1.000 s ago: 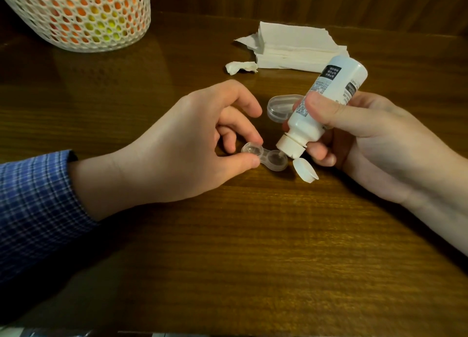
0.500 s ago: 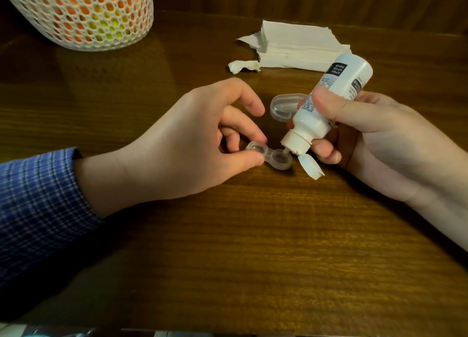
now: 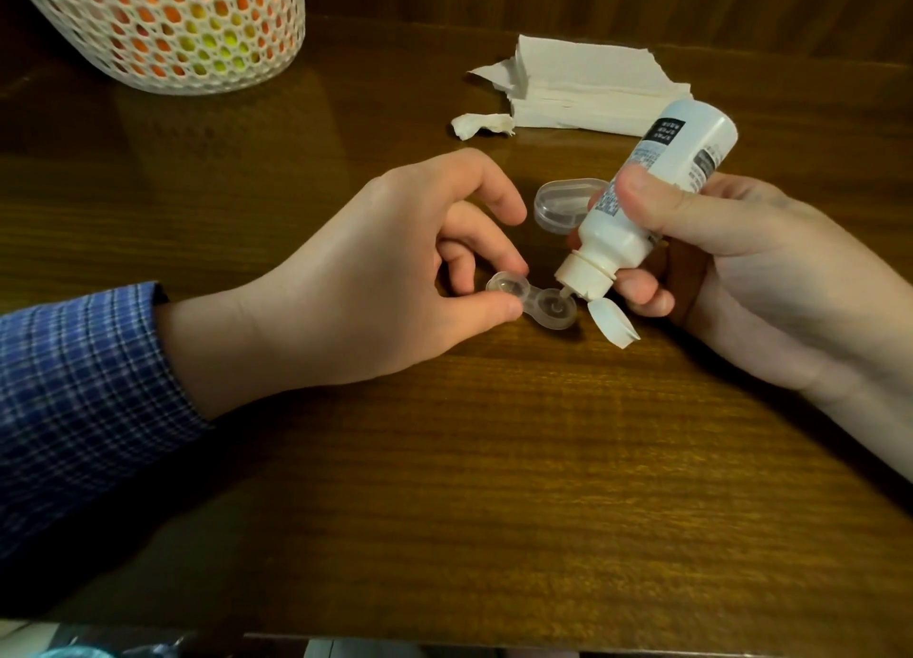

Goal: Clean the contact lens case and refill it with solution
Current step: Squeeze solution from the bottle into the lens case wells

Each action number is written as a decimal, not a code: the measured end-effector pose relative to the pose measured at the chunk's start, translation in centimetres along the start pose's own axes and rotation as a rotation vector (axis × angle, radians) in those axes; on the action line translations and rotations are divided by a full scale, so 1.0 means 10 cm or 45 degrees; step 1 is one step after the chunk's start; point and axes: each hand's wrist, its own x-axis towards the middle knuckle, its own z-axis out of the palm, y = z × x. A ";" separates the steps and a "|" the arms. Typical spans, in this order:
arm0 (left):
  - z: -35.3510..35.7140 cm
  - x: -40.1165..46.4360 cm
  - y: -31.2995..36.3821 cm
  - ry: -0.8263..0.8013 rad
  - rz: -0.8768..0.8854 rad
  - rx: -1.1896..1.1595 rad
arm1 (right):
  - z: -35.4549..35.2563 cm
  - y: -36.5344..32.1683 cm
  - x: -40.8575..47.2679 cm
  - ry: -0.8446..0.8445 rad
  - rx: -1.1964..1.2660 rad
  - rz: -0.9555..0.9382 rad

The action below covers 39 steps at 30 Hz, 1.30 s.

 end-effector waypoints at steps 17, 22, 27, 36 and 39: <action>0.00 0.00 0.01 -0.006 -0.009 0.009 | 0.01 -0.01 0.00 0.013 0.014 0.016; 0.00 0.00 0.01 -0.003 -0.016 -0.003 | 0.02 -0.01 0.01 0.048 0.073 0.006; 0.00 0.00 0.01 0.000 -0.010 -0.022 | 0.02 -0.03 0.03 0.118 0.089 0.072; 0.01 0.00 0.01 -0.008 0.007 -0.011 | 0.03 -0.03 0.01 0.076 0.035 0.073; 0.01 0.00 0.00 -0.010 0.010 0.000 | 0.02 -0.03 0.01 0.057 0.010 0.072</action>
